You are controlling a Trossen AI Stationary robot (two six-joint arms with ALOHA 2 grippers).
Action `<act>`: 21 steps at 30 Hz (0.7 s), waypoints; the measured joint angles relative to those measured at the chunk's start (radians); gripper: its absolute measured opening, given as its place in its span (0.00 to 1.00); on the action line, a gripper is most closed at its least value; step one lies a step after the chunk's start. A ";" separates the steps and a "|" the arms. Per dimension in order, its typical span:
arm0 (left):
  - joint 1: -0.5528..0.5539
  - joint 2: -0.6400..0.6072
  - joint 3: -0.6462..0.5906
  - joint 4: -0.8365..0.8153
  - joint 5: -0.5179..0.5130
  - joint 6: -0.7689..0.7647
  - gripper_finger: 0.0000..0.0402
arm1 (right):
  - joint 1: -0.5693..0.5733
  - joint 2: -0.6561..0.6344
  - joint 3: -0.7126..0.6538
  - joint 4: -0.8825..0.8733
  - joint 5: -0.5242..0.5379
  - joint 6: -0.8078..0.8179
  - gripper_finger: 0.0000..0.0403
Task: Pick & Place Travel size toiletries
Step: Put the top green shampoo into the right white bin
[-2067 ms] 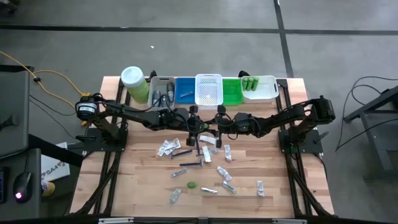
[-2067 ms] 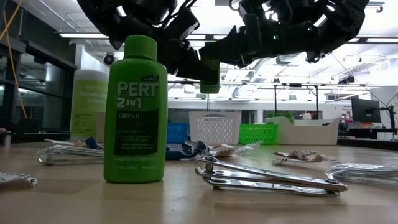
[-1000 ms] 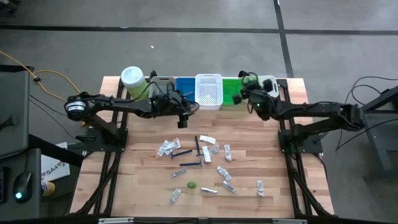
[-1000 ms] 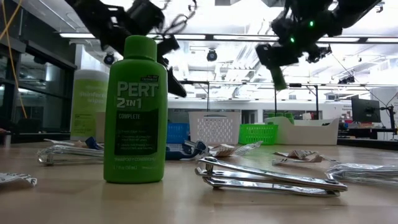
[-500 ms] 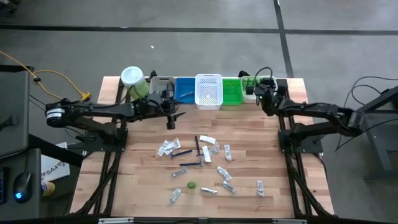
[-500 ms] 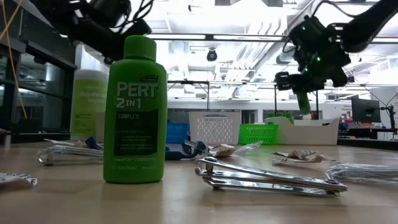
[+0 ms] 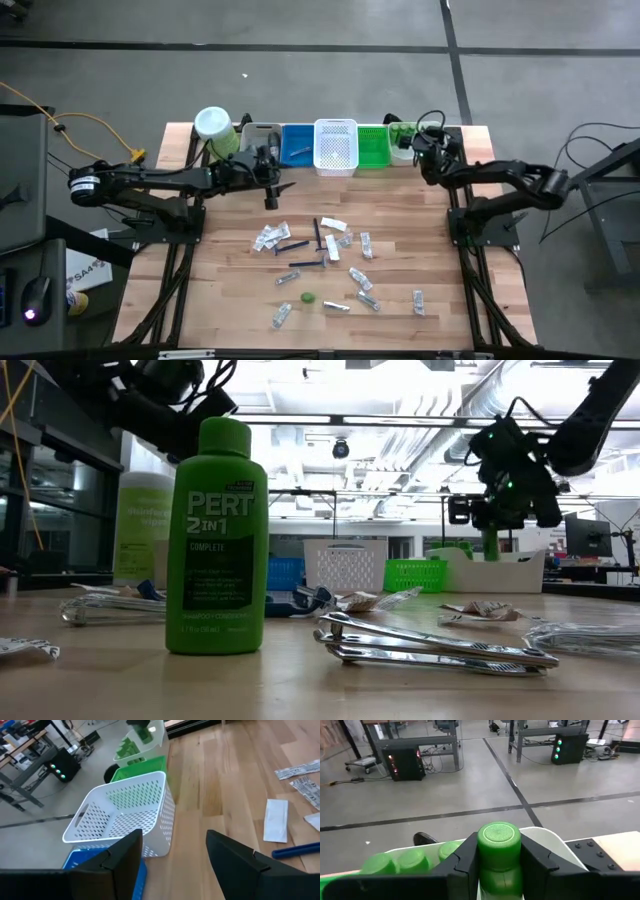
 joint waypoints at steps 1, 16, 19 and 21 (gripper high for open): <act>0.000 0.000 0.000 0.000 0.001 0.005 0.54 | -0.007 0.023 0.000 0.023 -0.001 0.000 0.22; 0.000 0.000 0.000 -0.002 0.018 0.015 0.54 | -0.098 0.270 0.025 0.302 -0.085 -0.019 0.22; 0.000 0.000 0.000 -0.002 0.018 0.015 0.54 | -0.115 0.297 0.040 0.298 -0.114 -0.020 0.22; 0.000 0.000 0.000 -0.002 0.018 0.015 0.54 | -0.130 0.311 0.051 0.297 -0.142 -0.019 0.22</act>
